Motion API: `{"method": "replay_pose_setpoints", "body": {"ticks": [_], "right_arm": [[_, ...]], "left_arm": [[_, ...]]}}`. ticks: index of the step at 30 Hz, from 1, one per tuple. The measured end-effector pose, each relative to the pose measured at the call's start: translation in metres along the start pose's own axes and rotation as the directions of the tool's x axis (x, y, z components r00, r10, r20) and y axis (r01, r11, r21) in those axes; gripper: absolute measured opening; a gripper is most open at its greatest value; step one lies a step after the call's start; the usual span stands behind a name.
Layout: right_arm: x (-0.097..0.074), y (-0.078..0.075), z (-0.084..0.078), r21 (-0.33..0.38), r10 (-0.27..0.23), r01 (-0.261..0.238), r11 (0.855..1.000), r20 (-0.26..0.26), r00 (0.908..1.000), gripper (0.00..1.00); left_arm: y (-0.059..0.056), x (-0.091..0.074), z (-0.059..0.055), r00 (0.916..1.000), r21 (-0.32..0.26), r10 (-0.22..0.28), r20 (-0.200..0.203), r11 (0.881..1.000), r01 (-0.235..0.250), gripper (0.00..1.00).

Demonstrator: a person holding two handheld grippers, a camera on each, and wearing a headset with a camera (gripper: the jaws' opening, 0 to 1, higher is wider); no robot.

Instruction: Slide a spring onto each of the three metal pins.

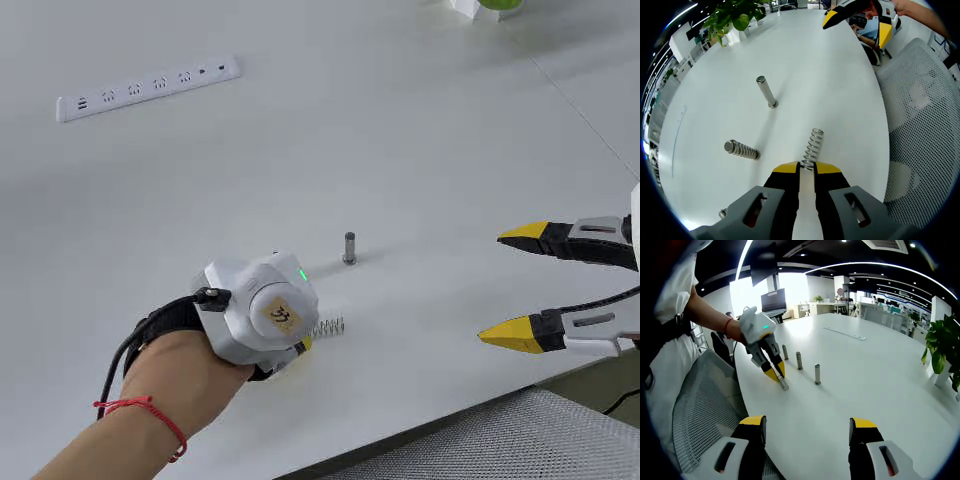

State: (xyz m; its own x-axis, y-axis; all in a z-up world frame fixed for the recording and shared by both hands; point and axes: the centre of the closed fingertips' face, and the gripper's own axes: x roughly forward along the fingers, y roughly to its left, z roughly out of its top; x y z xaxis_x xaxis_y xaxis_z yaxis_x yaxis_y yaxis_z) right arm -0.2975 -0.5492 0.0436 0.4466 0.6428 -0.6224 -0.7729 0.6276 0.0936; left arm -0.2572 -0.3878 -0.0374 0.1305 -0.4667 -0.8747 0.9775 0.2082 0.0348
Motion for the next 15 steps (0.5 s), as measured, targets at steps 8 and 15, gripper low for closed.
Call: {"method": "replay_pose_setpoints", "body": {"ticks": [8, 15], "right_arm": [[0.0023, 0.0035, 0.001, -0.003, 0.008, -0.008, 1.0, 0.001, 1.0, 0.66], [0.0023, 0.003, 0.0015, -0.004, 0.006, -0.006, 1.0, 0.002, 1.0, 0.66]], "left_arm": [[-0.0031, -0.0018, 0.0021, 0.9998, -0.008, -0.006, 0.017, 1.0, 0.006, 0.07], [-0.0049, -0.0008, -0.001, 1.0, 0.034, -0.005, -0.001, 0.999, 0.005, 0.07]]}}
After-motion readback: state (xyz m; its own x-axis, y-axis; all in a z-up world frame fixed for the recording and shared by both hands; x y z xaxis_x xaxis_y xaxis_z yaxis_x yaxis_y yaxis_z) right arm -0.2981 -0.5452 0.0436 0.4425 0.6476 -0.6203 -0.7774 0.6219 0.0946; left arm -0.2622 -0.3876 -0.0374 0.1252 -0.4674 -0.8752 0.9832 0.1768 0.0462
